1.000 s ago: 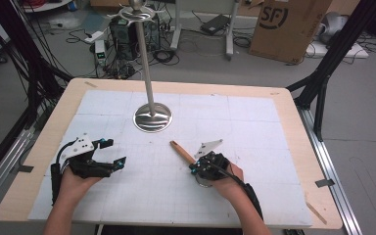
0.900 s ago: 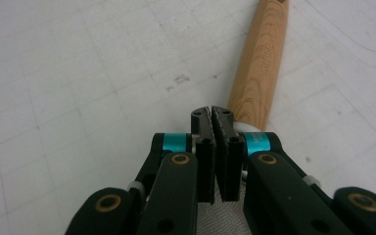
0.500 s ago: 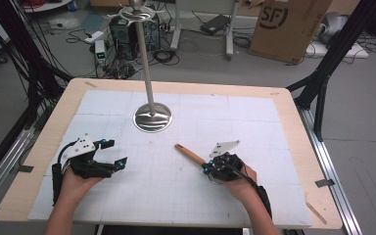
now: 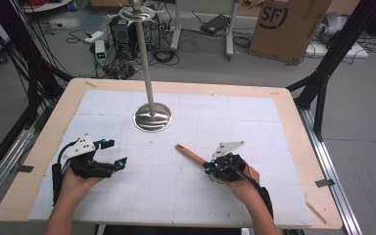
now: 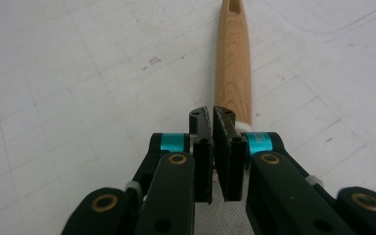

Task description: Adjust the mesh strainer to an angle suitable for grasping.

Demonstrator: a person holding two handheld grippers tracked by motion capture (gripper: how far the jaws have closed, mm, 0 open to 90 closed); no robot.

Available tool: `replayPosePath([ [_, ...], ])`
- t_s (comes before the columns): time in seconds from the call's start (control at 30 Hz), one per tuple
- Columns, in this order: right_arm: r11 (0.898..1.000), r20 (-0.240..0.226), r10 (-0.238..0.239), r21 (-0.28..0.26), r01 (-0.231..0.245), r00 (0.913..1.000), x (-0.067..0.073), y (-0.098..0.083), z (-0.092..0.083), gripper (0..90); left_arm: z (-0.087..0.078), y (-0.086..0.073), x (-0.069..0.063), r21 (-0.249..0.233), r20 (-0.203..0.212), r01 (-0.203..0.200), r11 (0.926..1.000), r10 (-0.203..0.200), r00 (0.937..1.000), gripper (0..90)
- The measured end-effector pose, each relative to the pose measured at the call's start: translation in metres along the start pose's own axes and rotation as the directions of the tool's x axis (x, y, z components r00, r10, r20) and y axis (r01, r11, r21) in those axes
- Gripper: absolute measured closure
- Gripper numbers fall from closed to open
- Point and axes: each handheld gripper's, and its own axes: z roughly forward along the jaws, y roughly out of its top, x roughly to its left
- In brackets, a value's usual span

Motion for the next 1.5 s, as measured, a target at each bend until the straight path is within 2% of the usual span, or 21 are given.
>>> replayPosePath([
  [0.17, 0.999, 0.007, 0.01, -0.033, -0.01, 0.9999, -0.003, 0.002, -0.003, 85.5, 0.0, 0.0, 0.0, 0.004, -0.002, -0.003, 1.0, 0.003, 1.0, 16.3],
  [0.33, 0.999, 0.032, 0.009, -0.05, -0.007, 0.9995, -0.01, 0.013, 0.002, 86.6, 0.002, 0.0, -0.001, 0.002, 0.001, -0.002, 1.0, 0.002, 1.0, 16.4],
  [0.47, 0.999, 0.036, 0.011, -0.044, -0.01, 0.9993, -0.017, 0.029, 0.016, 88.0, 0.002, 0.0, -0.001, 0.004, 0.001, -0.003, 1.0, 0.003, 1.0, 16.3],
  [0.5, 0.999, 0.039, 0.013, -0.035, -0.011, 0.9992, -0.02, 0.037, 0.026, 88.7, 0.001, 0.0, -0.001, -0.002, 0.003, -0.001, 1.0, 0.001, 1.0, 16.4],
  [0.53, 0.999, 0.039, 0.013, -0.035, -0.011, 0.9992, -0.02, 0.037, 0.026, 88.7, 0.001, 0.0, -0.001, -0.005, 0.001, 0.001, 1.0, -0.001, 1.0, 16.4],
  [0.6, 1.0, 0.043, 0.012, -0.007, -0.012, 0.999, -0.024, 0.044, 0.04, 89.1, 0.0, 0.0, 0.0, -0.005, -0.001, 0.002, 1.0, -0.002, 1.0, 16.4],
  [0.77, 0.999, 0.041, 0.03, 0.026, -0.031, 0.9987, -0.03, 0.047, 0.052, 89.1, -0.001, 0.0, 0.001, -0.007, 0.001, 0.001, 1.0, -0.001, 1.0, 16.4],
  [0.87, 0.998, 0.033, 0.039, 0.038, -0.04, 0.9987, -0.029, 0.047, 0.053, 89.1, 0.0, 0.0, 0.001, -0.011, 0.003, 0.004, 0.9999, -0.004, 1.0, 16.4],
  [1.13, 0.999, 0.001, 0.0, 0.049, 0.0, 1.0, -0.016, 0.049, 0.055, 89.1, -0.001, 0.001, -0.001, -0.011, 0.004, 0.002, 0.9999, -0.002, 1.0, 16.4],
  [1.3, 0.998, 0.005, -0.041, 0.057, 0.041, 0.9991, -0.009, 0.052, 0.054, 88.3, 0.0, 0.001, 0.0, -0.007, 0.003, 0.001, 1.0, -0.001, 1.0, 16.4],
  [1.37, 0.998, 0.011, -0.037, 0.046, 0.037, 0.9993, -0.009, 0.052, 0.049, 87.6, 0.0, 0.001, 0.0, -0.006, 0.003, 0.001, 1.0, -0.001, 1.0, 16.4],
  [1.5, 0.999, 0.004, -0.006, -0.045, 0.006, 1.0, -0.008, 0.048, 0.029, 85.9, -0.001, 0.001, 0.001, -0.006, 0.005, -0.001, 1.0, 0.001, 1.0, 16.4],
])
